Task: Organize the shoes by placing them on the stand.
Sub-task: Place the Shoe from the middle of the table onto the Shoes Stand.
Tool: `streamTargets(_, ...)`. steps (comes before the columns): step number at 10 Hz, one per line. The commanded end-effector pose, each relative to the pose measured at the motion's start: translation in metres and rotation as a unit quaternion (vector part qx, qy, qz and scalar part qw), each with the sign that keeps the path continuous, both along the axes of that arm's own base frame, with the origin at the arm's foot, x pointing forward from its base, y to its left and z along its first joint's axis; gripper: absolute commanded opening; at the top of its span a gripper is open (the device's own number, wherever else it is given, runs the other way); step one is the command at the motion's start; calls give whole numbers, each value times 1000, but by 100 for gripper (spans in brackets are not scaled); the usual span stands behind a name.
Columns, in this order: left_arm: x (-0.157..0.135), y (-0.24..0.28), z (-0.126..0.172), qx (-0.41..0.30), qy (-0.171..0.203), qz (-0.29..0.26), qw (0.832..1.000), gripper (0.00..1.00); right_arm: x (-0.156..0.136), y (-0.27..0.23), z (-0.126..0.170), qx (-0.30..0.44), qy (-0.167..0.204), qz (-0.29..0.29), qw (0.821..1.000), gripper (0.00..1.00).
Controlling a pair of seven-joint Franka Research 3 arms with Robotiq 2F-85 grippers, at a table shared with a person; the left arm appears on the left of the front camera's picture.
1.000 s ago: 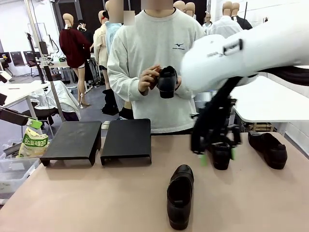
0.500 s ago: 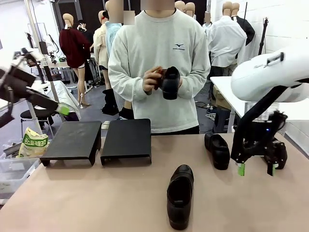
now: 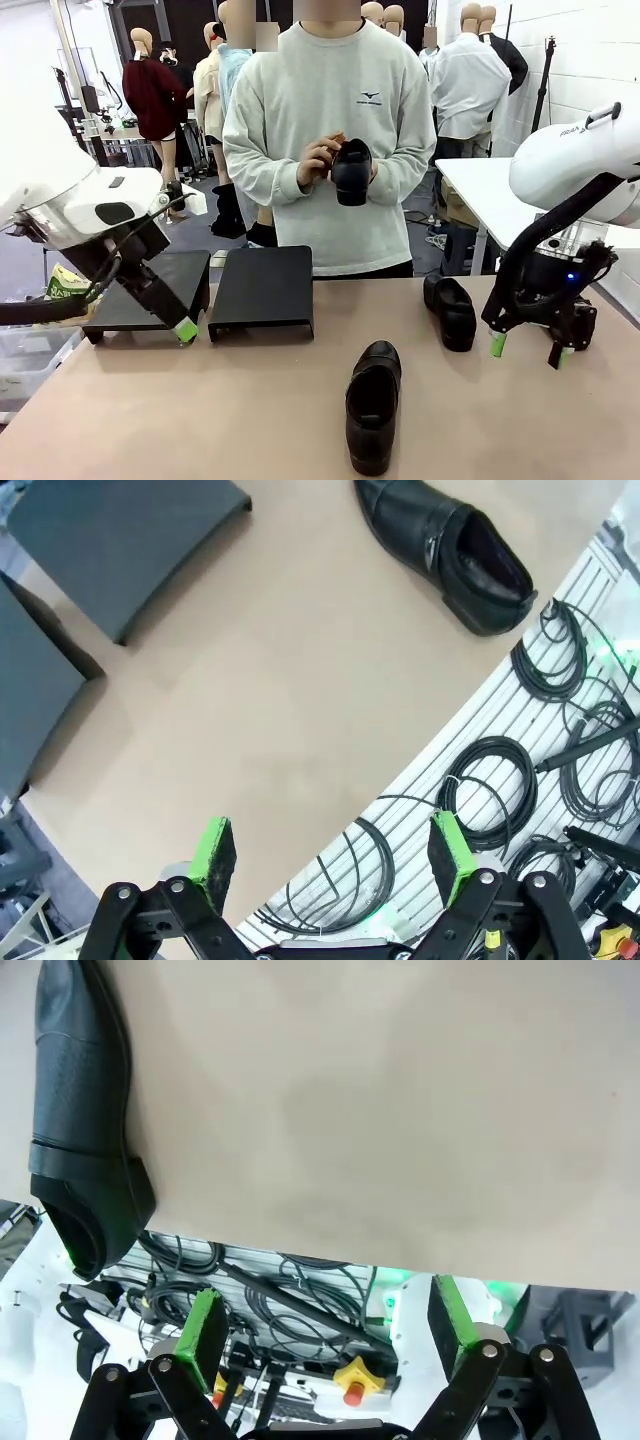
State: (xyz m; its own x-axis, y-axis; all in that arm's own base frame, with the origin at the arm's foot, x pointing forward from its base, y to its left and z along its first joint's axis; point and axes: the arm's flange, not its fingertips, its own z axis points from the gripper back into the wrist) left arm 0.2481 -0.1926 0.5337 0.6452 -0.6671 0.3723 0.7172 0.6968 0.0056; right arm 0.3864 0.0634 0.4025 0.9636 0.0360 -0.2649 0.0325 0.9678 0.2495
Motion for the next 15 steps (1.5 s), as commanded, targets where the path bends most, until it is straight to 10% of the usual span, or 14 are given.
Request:
streamTargets(1, 16, 14, 8, -32, -31, 18, 999, 100, -1, -1, 3, -15, 7, 15, 1000, 100)
streamTargets(5, -1, -37, 9, 5, -25, 49, 998, 100, -1, -1, 3, -15, 7, 15, 1000, 100)
streamTargets(9, -4, -153, -37, 25, 61, 159, 985, 100, -1, -1, 3, -15, 7, 15, 1000, 100)
streamTargets(15, 14, -183, -71, -37, -6, 175, 984, 100, -1, -1, 3, -15, 7, 15, 1000, 100)
